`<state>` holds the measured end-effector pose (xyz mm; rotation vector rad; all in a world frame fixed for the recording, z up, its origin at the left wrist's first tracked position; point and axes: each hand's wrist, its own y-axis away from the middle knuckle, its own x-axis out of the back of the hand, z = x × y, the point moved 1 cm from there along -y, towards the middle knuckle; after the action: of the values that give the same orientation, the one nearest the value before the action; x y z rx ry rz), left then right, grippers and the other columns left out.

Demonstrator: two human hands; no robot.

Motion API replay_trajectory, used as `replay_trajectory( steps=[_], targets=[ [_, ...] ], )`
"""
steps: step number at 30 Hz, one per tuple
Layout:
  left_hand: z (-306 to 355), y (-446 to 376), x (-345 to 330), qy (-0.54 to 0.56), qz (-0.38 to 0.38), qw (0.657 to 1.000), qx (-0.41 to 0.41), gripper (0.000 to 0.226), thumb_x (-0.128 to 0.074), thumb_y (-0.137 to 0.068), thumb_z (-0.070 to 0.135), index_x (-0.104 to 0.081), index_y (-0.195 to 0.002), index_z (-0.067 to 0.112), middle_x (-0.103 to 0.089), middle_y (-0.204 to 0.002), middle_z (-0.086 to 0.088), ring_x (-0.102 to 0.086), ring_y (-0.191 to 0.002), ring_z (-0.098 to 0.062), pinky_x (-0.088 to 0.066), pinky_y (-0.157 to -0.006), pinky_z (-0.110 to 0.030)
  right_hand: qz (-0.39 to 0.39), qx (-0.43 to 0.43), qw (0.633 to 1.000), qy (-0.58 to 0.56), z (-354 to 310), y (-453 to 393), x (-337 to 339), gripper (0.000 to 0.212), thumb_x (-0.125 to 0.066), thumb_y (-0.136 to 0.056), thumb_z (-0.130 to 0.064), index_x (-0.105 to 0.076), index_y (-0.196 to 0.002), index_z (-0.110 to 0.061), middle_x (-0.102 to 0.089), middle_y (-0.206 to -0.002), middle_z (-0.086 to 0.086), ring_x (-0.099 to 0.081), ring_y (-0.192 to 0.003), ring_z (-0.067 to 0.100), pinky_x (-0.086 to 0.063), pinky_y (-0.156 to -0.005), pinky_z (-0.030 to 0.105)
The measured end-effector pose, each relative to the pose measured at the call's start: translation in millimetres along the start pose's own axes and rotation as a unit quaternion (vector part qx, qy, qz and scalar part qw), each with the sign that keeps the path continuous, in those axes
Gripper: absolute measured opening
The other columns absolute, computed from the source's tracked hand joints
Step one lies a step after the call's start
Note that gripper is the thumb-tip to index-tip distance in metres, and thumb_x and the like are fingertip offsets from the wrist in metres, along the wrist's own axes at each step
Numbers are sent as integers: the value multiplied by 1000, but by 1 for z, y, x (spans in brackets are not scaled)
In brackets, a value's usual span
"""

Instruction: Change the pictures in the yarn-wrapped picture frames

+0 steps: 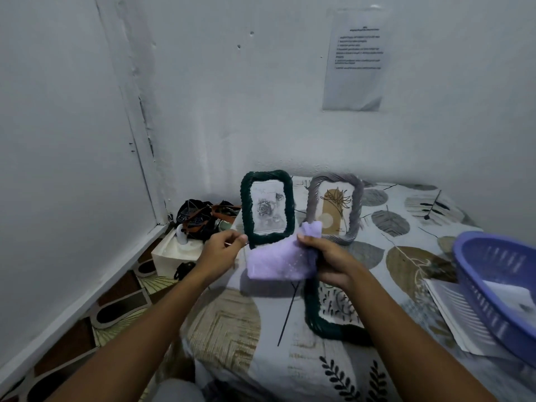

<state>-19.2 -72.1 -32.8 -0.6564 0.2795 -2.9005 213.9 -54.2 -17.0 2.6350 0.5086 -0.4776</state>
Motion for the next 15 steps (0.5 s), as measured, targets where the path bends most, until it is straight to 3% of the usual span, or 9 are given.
replay_trajectory(
  steps=[3, 5, 9, 12, 15],
  targets=[
    [10, 0, -28, -11, -20, 1000, -18, 18, -60, -94, 22, -65, -76, 19, -62, -69, 0, -55, -64, -15, -47, -66, -36, 85, 51, 991, -88, -7, 29, 28, 31, -69, -75, -12, -65, -105, -5, -62, -111, 12, -57, -107, 25, -48, -90, 40],
    [17, 5, -50, -13, -41, 999, -23, 14, -62, -92, 20, -65, -78, 20, -64, -72, 1, -57, -67, -15, -49, -65, -32, 142, 100, 982, -76, -13, 48, 47, 14, -64, -85, -10, -66, -98, -7, -65, -104, 10, -59, -101, 24, -45, -99, 42],
    [26, 18, -95, -39, -128, 990, -51, 4, -68, -87, 23, -65, -86, 23, -67, -85, 1, -64, -83, -17, -55, -82, -42, 299, 216, 926, 75, -31, 82, 84, 12, -72, -80, -10, -65, -89, -9, -69, -97, 9, -64, -87, 20, -54, -77, 37],
    [29, 30, -116, -123, -179, 973, -72, 42, -70, -79, 48, -65, -110, 20, -62, -110, 4, -58, -105, -14, -48, -93, -34, 345, 303, 858, 232, -41, 95, 95, 17, -71, -81, -5, -61, -94, -8, -63, -84, 2, -60, -75, 9, -47, -56, 16],
    [28, 43, -128, -213, -247, 942, -80, 102, -52, -63, 82, -43, -142, 19, -44, -144, -3, -37, -135, -22, -33, -111, -41, 368, 263, 800, 395, -39, 81, 107, 16, -71, -81, -8, -61, -93, -7, -58, -76, 0, -58, -66, 8, -46, -55, 18]
  ],
)
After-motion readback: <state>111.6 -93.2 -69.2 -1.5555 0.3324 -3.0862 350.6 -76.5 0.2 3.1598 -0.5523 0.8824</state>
